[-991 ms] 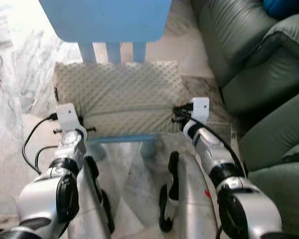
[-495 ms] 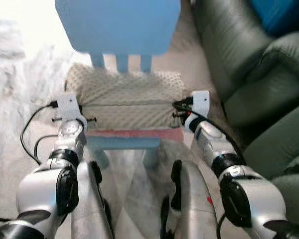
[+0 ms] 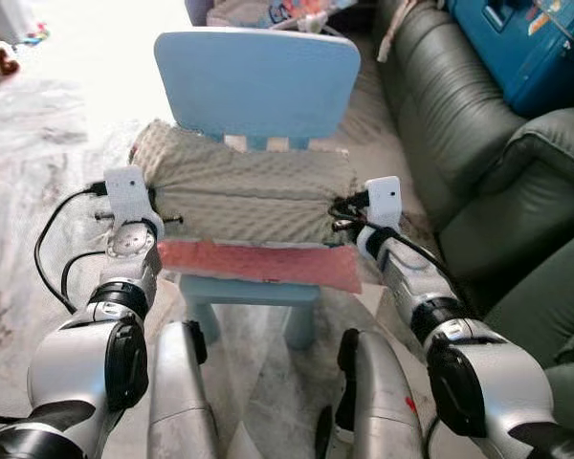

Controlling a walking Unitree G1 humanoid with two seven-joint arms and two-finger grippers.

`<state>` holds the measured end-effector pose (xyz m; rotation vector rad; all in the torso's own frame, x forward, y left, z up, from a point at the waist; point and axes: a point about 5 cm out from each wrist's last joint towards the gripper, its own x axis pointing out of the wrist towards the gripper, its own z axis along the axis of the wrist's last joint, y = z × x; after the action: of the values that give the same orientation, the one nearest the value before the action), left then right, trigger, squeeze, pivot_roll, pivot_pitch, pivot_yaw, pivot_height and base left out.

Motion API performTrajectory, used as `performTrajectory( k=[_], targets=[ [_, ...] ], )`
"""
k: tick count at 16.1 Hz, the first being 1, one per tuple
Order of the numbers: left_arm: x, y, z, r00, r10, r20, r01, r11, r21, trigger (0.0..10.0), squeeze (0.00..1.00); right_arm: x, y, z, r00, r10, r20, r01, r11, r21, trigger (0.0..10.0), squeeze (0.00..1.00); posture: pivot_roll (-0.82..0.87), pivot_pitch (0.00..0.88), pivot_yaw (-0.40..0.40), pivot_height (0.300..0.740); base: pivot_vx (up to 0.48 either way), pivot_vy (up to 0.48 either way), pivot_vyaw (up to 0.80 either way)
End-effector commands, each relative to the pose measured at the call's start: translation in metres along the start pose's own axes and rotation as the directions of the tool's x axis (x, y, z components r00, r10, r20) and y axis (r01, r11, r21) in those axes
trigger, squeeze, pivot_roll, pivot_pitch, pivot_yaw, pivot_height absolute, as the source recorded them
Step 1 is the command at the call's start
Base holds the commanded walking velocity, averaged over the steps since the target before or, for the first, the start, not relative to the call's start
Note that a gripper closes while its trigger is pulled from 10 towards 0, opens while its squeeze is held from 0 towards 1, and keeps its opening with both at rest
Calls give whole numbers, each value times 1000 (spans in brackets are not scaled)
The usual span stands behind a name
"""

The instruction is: Move the pillow to the sofa

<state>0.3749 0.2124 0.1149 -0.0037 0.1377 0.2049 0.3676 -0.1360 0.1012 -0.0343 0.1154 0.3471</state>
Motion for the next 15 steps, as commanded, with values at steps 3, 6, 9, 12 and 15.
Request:
performTrajectory(
  k=[3, 6, 9, 12, 15],
  targets=[
    [-12, -2, -7, 987, -122, 103, 113, 990, 89, 0, 0, -14, -12, 1, 994, -43, 101, 50, 996, -75, 0, 0, 94, 0, -48, 513, 0, 0, 0],
    [-41, -9, -31, 974, -160, 158, 150, 986, 69, 0, 0, -33, -14, -5, 974, -125, 188, 133, 991, -34, 0, 0, 99, 0, -46, 513, 0, 0, 0],
    [-75, -9, -49, 978, -130, 164, 130, 991, 13, 0, 0, -55, -7, -11, 952, -168, 258, 169, 985, 17, 0, 0, 95, 0, -46, 513, 0, 0, 0],
    [-102, 0, -50, 974, -139, 181, 133, 990, 48, 0, 0, -74, -13, -15, 931, -256, 259, 250, 967, 59, 0, 0, 78, 0, -40, 513, 0, 0, 0],
    [-130, 11, -51, 980, -134, 147, 123, 989, 83, 0, 0, -103, -12, -25, 943, -259, 209, 249, 966, 74, 10000, 0, 72, 0, -44, 547, 0, 0, 0]
  ],
)
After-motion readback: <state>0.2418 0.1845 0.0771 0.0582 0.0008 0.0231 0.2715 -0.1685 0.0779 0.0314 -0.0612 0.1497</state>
